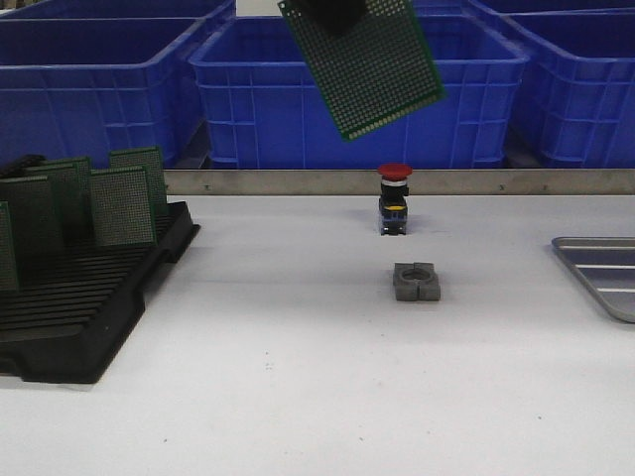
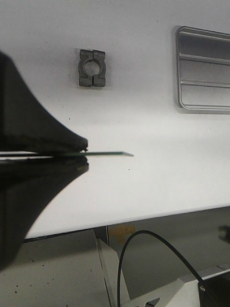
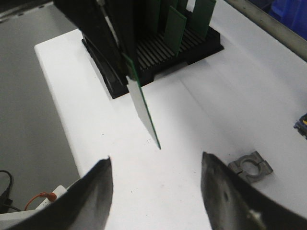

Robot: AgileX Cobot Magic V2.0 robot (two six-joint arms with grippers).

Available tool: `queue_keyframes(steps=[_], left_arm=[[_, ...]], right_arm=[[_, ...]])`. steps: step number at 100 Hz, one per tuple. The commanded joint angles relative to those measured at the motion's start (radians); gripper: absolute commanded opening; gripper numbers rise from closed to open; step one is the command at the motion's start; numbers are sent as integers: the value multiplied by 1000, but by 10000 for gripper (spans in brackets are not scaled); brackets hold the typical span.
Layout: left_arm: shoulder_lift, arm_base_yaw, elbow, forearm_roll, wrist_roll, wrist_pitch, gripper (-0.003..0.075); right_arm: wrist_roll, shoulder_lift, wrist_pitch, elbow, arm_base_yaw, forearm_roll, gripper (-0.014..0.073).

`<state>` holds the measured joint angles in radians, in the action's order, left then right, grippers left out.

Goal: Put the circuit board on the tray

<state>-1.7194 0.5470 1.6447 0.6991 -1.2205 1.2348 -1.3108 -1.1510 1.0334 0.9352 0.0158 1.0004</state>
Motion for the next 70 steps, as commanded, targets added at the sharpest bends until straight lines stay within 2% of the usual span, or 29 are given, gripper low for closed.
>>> queue_keyframes(steps=[1, 25, 49, 70], left_arm=[[46, 7, 27, 68, 9, 41, -18], [46, 7, 27, 68, 9, 41, -18], [46, 7, 27, 68, 9, 41, -18], [46, 7, 27, 68, 9, 41, -18]], right_arm=[[-111, -35, 5, 38, 0, 105, 435], [-222, -133, 10, 43, 48, 176, 435], [-239, -216, -68, 53, 145, 186, 435], [-246, -261, -80, 53, 201, 202, 434]])
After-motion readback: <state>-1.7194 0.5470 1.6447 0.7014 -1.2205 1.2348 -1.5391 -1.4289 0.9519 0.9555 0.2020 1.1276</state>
